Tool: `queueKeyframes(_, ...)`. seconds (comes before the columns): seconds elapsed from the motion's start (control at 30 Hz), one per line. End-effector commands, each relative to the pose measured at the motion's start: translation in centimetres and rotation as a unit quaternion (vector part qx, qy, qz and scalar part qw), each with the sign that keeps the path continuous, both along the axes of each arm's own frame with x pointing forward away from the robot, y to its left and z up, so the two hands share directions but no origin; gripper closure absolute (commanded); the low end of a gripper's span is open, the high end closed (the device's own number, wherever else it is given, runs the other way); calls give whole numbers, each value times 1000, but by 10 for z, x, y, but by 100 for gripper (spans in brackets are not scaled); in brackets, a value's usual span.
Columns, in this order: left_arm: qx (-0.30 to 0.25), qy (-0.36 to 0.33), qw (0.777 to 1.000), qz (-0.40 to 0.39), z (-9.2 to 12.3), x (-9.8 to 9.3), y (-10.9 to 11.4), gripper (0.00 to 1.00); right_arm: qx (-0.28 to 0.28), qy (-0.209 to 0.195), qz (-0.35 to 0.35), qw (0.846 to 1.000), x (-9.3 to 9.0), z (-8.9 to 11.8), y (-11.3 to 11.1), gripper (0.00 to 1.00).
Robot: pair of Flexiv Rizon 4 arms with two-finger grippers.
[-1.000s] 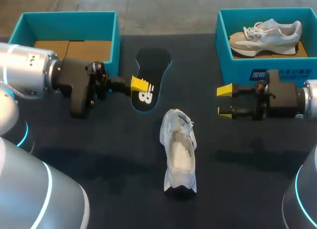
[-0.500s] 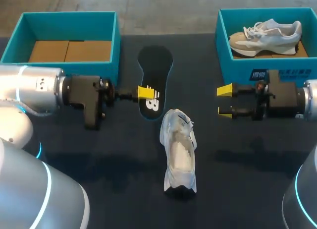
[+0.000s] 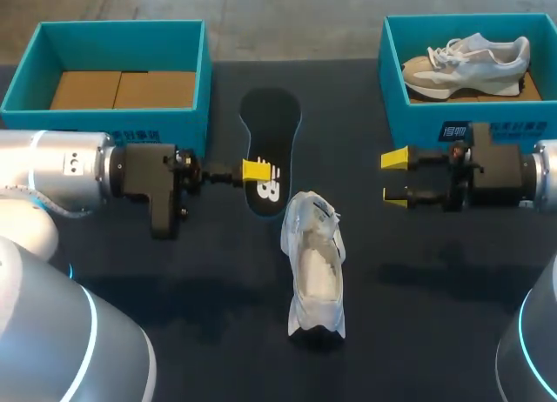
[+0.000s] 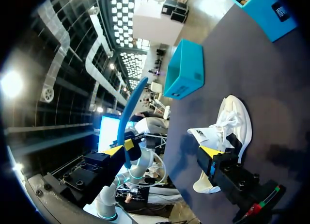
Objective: Take the shoe out of the shoebox, open the shoe tongue, remove and reinsert the insole, then place the shoe into the shoebox
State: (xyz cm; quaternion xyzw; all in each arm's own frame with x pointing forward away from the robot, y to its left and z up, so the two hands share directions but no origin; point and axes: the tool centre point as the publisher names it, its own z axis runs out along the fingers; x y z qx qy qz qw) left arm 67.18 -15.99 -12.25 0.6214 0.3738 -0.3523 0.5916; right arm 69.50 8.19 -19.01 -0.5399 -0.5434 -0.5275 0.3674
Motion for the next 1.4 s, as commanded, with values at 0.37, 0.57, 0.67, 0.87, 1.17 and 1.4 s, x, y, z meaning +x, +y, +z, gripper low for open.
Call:
queueKeyframes(0.37, 25, -66, 997, -8, -12, 0, -18, 100, -1, 0, -1, 1000, -1, 0, 1, 0)
queueKeyframes(0.57, 27, -61, 998, -11, -28, 3, -25, 100, -1, 0, -1, 1000, -1, 0, 1, 0)
queueKeyframes(0.67, 27, -61, 998, -11, -30, 4, -25, 100, -1, 0, -1, 1000, -1, 0, 1, 0)
queueKeyframes(0.87, 27, -61, 998, -11, -30, 4, -25, 100, -1, 0, -1, 1000, -1, 0, 1, 0)
queueKeyframes(1.17, 27, -61, 998, -11, -30, 4, -25, 100, -1, 0, -1, 1000, -1, 0, 1, 0)
queueKeyframes(1.4, 27, -61, 998, -11, -30, 4, -25, 100, -1, 0, -1, 1000, -1, 0, 1, 0)
